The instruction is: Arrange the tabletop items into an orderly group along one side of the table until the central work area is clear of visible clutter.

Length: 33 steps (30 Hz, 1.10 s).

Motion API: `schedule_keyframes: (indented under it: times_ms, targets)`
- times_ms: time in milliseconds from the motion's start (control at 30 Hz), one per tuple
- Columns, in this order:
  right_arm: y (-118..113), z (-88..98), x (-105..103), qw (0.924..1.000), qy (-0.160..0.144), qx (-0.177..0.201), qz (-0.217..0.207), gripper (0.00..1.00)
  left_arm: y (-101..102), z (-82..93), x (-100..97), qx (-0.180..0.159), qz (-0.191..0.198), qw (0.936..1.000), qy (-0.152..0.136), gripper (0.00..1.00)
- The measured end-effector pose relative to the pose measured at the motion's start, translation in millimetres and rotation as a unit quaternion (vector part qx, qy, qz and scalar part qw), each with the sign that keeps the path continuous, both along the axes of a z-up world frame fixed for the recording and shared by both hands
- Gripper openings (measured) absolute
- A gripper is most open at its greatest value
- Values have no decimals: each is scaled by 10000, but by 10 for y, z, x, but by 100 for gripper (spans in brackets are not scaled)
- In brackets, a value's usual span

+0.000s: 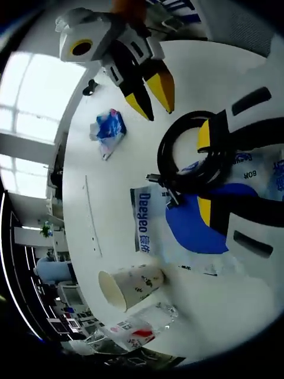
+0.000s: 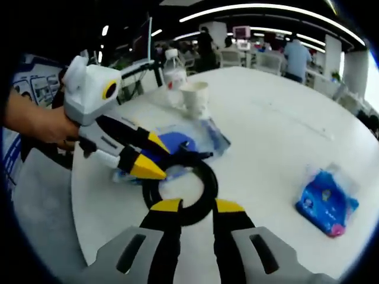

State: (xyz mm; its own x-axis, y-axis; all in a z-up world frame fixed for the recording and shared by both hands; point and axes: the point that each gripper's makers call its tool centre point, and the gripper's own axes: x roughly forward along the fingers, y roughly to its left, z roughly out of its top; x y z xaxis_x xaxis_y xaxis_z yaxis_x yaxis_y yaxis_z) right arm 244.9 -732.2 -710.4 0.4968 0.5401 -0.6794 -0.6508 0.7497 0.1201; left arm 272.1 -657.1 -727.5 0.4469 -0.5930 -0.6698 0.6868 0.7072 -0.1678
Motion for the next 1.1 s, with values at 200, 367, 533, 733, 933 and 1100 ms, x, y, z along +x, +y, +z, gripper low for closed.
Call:
schedule_keyframes:
  times_ms: [200,367,533,733,933,1100]
  targets:
    - [54,-101,-14,9998,169,-9,56,16,24,-7,30,-1,36,10000,45,19]
    - [91,-195,-40,9994,347,-51,57,10,31,-11,40,36,42,10000,36,16]
    - [92,-298,-75,9985,536,-125,-39,10,39,-36,43,158,-62,9998,-114,11]
    - [65,-300,-34,9964,705,80,-466,6,32,-34,65,135,-31,9997,-207,10]
    - [53,-288,-37,9950,815,121,-568,2,33,-23,56,5,269,9996,-75,7]
    - [50,-252,-73,9954,797,123,-519,0,25,17,52,45,194,9997,-167,5]
